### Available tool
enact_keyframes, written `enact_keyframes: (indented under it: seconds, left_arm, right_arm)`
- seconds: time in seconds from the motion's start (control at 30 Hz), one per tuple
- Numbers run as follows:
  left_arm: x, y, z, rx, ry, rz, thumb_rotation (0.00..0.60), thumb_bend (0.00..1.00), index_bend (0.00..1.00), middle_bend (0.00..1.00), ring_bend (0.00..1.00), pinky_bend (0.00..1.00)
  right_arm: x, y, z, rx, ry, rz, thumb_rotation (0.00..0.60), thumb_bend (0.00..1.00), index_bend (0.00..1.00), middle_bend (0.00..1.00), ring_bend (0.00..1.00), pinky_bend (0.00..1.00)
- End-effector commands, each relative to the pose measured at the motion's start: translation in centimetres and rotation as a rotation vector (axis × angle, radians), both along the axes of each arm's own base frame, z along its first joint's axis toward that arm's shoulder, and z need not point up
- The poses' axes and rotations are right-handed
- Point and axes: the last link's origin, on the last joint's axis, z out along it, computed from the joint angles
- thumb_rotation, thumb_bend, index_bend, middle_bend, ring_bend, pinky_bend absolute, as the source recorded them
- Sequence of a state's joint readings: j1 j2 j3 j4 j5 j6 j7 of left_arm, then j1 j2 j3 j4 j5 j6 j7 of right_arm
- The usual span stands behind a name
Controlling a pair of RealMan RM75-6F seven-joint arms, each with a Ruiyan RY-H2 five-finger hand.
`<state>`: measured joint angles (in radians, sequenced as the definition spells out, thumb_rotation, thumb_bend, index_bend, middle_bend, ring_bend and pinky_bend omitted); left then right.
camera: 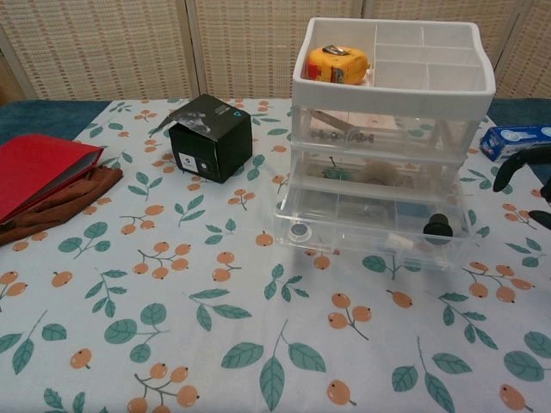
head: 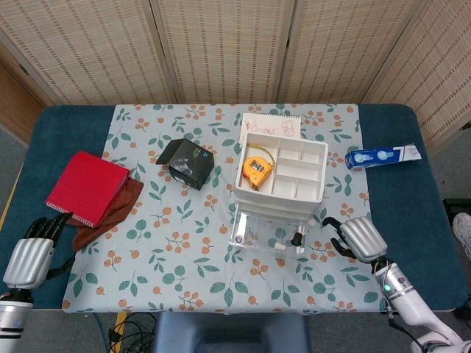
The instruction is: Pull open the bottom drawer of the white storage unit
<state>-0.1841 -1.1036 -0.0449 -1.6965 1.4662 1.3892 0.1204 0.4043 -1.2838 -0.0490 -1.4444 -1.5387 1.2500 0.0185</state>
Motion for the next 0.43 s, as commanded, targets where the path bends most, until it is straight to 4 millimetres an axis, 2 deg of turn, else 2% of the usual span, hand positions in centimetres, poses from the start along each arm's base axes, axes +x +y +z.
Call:
enact_keyframes:
  seconds: [0.03,0.13,0.23,0.27,0.33,0.4,0.43]
  left_arm:
    - [0.1,0.1,0.0,0.002,-0.003,-0.003,0.6,0.22,0.09,0.15,0.18,0.12]
    - [0.2,0.1,-0.1,0.001,-0.004,-0.008,0.6,0.22,0.09,0.15,0.18,0.12]
    - [0.3,0.1,-0.3,0.002,-0.005,-0.013,0.6,0.22,0.09,0.15,0.18,0.12]
    - [0.4,0.0,-0.3,0.003,-0.005,-0.012,0.6,0.22,0.09,0.15,0.18,0.12]
    - [0.6,-0.1,-0.2,0.005,-0.004,-0.015,0.6,0.22,0.09,0.15,0.18,0.12]
    - [1.1,-0.3,-0.2,0.014,-0.013,-0.028,0.6,0.22,0.09,0.15,0.18,0.12]
    - [1.2,-0.3,-0.2,0.015,-0.015,-0.032,0.6,0.22,0.09,0.15,0.18,0.12]
  right_arm:
    - [-0.1,2.4,3.2,-0.098,-0.015,0.008,0.6,0.47,0.32,0.88,1.0,1.0]
    - [-0.4,3.7,5.1,-0.188,-0.038,-0.005,0.6,0.47,0.32,0.84,0.96,1.0]
    - [-0.8,4.9,6.6,-0.27,-0.05,-0.041,0.6,0.47,0.32,0.73,0.84,0.96]
    - [-1.1,5.4,7.1,-0.294,-0.047,-0.062,0.6,0.47,0.32,0.67,0.76,0.89]
    - [-1.5,6.2,7.6,-0.316,-0.026,-0.106,0.6,0.47,0.32,0.51,0.56,0.69]
    - [-1.9,7.0,8.2,-0.323,0.017,-0.156,0.6,0.47,0.28,0.33,0.29,0.4]
    - [-2.0,7.2,8.5,-0.328,0.026,-0.172,0.6,0.47,0.25,0.28,0.22,0.32]
